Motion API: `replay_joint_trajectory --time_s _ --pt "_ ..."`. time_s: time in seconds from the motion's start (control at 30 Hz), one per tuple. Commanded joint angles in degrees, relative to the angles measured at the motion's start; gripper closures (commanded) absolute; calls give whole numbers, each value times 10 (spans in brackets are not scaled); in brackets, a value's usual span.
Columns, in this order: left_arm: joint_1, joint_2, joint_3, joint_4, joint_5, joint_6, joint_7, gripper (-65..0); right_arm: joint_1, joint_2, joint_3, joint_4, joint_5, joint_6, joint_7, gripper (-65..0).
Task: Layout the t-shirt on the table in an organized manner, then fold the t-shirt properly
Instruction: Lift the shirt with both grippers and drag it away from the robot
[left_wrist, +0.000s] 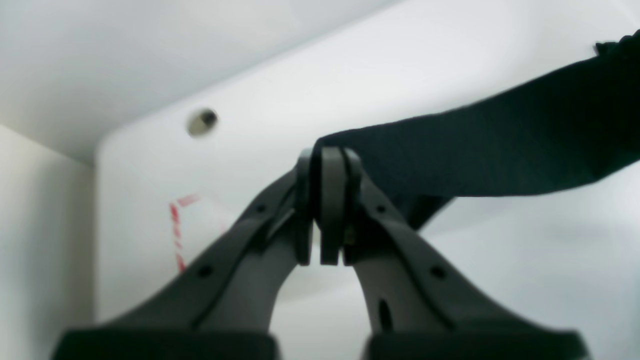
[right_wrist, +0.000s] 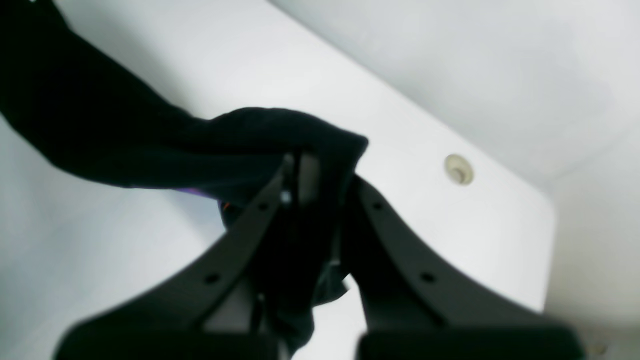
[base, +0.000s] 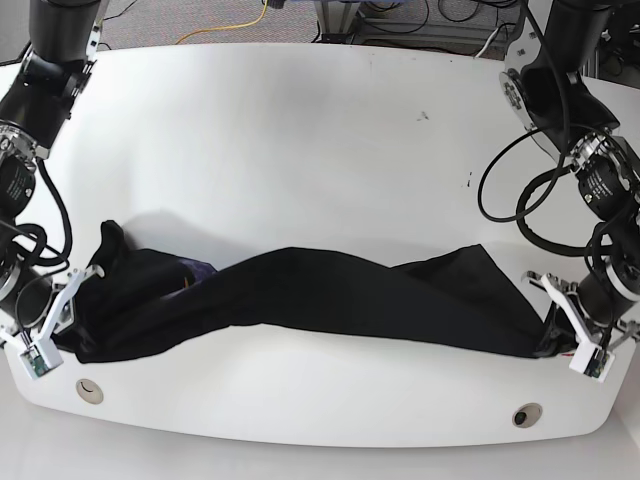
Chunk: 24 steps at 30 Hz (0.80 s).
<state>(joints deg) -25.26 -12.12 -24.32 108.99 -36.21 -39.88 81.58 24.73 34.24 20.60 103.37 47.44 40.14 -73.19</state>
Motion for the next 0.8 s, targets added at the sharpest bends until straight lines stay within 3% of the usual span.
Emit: replay_joint_trajectory --time_s 0.0,0.13,0.33,0.77 --pt "13 -7 -17 11 -27 -1 -16 0 -31 13 31 8 17 -1 15 0" --pt "68 -29 -55 11 -52 -1 -16 0 -96 11 62 14 27 -1 16 0" --pt "134 -57 -111 11 -96 -1 -16 0 -186 -22 111 50 29 -1 16 0" --pt "264 -118 -190 11 -170 -1 -16 0 -313 -68 138 74 29 -1 15 0"
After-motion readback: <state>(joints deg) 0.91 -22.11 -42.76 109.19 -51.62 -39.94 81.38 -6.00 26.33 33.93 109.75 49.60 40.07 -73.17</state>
